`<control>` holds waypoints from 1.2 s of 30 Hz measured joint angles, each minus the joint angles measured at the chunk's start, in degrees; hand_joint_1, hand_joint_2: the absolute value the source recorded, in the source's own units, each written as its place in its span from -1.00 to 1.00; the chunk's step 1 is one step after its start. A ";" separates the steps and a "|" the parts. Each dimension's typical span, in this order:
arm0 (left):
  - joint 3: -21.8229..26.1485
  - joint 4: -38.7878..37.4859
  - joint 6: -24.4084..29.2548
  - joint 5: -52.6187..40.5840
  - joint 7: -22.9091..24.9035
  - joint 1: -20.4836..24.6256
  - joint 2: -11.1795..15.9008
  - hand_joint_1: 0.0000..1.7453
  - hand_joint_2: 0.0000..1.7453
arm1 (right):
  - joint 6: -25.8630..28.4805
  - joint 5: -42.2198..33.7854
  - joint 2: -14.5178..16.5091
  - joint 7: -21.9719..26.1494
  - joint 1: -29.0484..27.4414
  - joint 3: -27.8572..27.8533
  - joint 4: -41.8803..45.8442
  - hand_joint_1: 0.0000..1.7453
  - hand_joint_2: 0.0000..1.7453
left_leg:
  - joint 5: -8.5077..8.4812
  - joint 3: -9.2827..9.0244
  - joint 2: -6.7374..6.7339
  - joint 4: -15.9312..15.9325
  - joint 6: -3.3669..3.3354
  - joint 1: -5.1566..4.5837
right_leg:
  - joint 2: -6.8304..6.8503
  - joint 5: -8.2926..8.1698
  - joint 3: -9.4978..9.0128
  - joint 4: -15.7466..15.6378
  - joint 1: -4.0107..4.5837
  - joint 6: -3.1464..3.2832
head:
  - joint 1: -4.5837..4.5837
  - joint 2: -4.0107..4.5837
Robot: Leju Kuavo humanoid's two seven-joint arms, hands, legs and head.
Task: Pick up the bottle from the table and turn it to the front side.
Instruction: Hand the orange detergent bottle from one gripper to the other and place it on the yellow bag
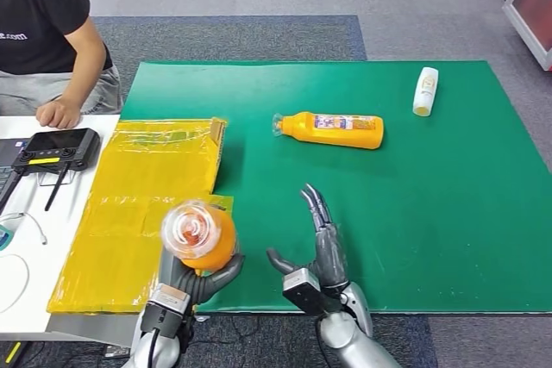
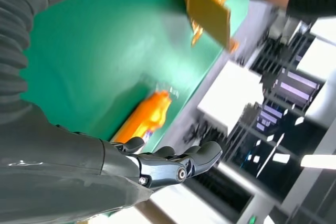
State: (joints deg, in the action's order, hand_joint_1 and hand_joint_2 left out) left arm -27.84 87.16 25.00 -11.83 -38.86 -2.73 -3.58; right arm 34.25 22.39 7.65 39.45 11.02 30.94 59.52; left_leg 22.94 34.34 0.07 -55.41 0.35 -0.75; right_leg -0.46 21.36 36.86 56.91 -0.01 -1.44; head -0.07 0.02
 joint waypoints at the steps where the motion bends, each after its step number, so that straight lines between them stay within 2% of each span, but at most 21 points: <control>1: 0.07 0.19 0.01 -0.09 0.00 -0.21 0.01 1.00 1.00 | 0.52 -0.16 0.09 0.16 0.00 -0.52 -0.15 -1.00 1.00 | 0.00 0.00 0.00 0.00 0.00 0.00 | 0.00 0.00 0.00 0.00 0.00 0.00 | 0.01 0.00; 12: 0.95 1.67 0.84 -1.63 0.48 -1.46 0.23 1.00 1.00 | 4.58 -0.52 1.16 0.44 -0.13 -4.94 -0.90 -1.00 1.00 | -0.01 -0.01 0.00 0.00 0.01 0.00 | 0.00 0.00 0.00 0.00 0.00 0.00 | 0.00 -0.01; 15: 1.44 1.79 3.28 -6.04 1.73 -1.94 0.46 1.00 1.00 | 5.04 0.21 2.01 0.46 -0.32 -7.63 -0.90 -1.00 1.00 | -0.01 -0.01 0.00 0.00 0.01 0.00 | 0.00 0.00 0.00 0.00 0.00 0.00 | 0.00 0.00; 18: 2.59 1.59 8.90 -16.22 3.80 -2.46 1.29 1.00 1.00 | 4.89 -0.11 2.49 0.48 -0.43 -9.41 -0.94 -1.00 1.00 | -0.01 -0.01 0.00 0.00 0.02 0.01 | 0.00 0.00 0.00 0.00 0.01 0.00 | 0.00 0.00; 21: 5.16 0.64 13.64 -29.49 6.17 -2.57 2.44 1.00 1.00 | 4.73 -0.22 2.78 0.49 -0.68 -9.71 -1.07 -1.00 1.00 | -0.01 -0.01 0.00 0.00 0.03 0.02 | -0.01 0.01 0.01 0.00 0.02 0.02 | 0.01 -0.01; 24: 8.79 -1.00 14.39 -36.25 7.33 -2.61 2.88 1.00 1.00 | 4.72 -0.35 3.16 0.49 -1.06 -9.74 -1.22 -1.00 1.00 | -0.03 -0.01 0.00 0.01 0.06 0.04 | -0.01 0.02 0.01 0.01 0.04 0.04 | 0.01 0.00; 31: 17.18 -3.93 14.39 -40.25 6.68 -2.65 1.49 1.00 1.00 | 4.90 -0.65 3.70 0.48 -1.48 -9.74 -1.49 -1.00 1.00 | -0.04 -0.01 0.00 0.00 0.07 0.04 | 0.00 0.01 0.01 0.01 0.05 0.04 | 0.00 0.00; 36: 21.08 -4.67 14.39 -42.13 6.63 -2.62 0.42 1.00 1.00 | 4.83 -0.78 3.80 0.32 -1.54 -9.74 -1.51 -1.00 1.00 | -0.03 -0.01 0.00 0.00 0.08 0.04 | 0.00 0.01 0.01 0.01 0.04 0.04 | 0.01 0.00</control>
State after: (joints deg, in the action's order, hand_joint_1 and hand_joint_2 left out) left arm -6.76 82.49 39.39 -53.96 -32.23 -5.36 -3.16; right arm 39.08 21.61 11.45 39.76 9.48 21.20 58.01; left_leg 22.91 34.33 0.07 -55.41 0.42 -0.71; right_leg -0.46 21.38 36.87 56.91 0.03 -1.40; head -0.06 0.02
